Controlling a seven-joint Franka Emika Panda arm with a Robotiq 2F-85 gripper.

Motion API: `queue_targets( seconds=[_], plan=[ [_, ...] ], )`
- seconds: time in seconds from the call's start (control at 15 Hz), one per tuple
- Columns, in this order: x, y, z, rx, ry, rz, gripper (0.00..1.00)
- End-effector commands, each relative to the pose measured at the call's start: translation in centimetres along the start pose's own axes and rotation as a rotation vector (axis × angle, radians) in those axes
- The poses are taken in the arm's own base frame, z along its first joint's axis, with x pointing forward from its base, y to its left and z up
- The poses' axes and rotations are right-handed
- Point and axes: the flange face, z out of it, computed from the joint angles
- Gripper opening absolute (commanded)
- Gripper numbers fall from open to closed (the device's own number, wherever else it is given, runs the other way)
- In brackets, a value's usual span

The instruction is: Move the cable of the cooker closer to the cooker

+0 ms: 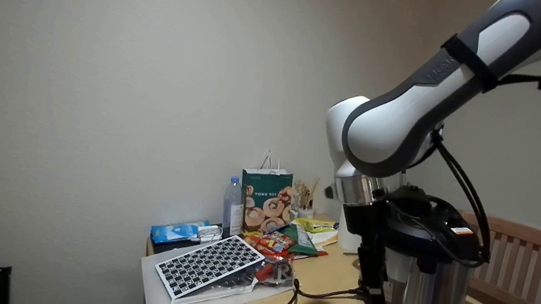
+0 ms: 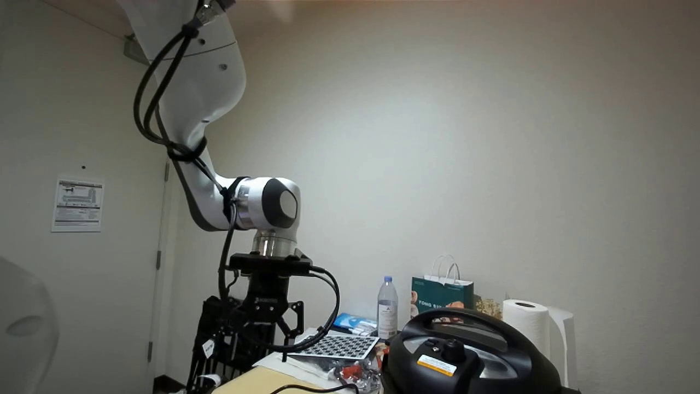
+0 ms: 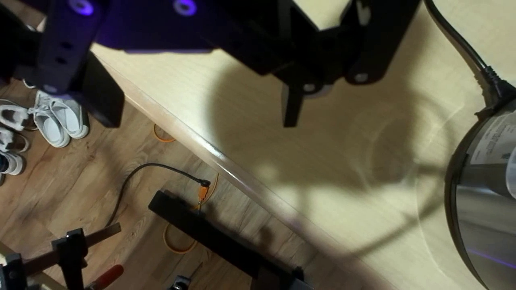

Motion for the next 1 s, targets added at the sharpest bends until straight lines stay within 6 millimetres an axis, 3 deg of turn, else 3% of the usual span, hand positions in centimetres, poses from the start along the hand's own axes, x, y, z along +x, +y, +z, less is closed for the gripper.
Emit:
queue_targets(
  seconds=[0.0, 0.13, 0.33, 0.53, 0.8, 0.87, 0.93],
  plan=[
    [0.0, 0.1, -0.1, 0.0, 0.001, 0.003, 1.0],
    [0.2, -0.1, -0.1, 0.007, 0.003, -0.003, 1.0],
    [2.2, -2.3, 0.4, -0.005, -0.009, -0.032, 1.0],
    [4.9, -6.4, 1.6, -0.041, -0.046, -0.128, 1.0],
    [8.2, -13.5, 3.8, -0.101, -0.083, -0.284, 1.0],
    [8.7, -14.6, 3.9, -0.119, -0.088, -0.313, 1.0],
    [7.5, -13.3, 3.5, -0.086, -0.089, -0.286, 1.0]
  ],
)
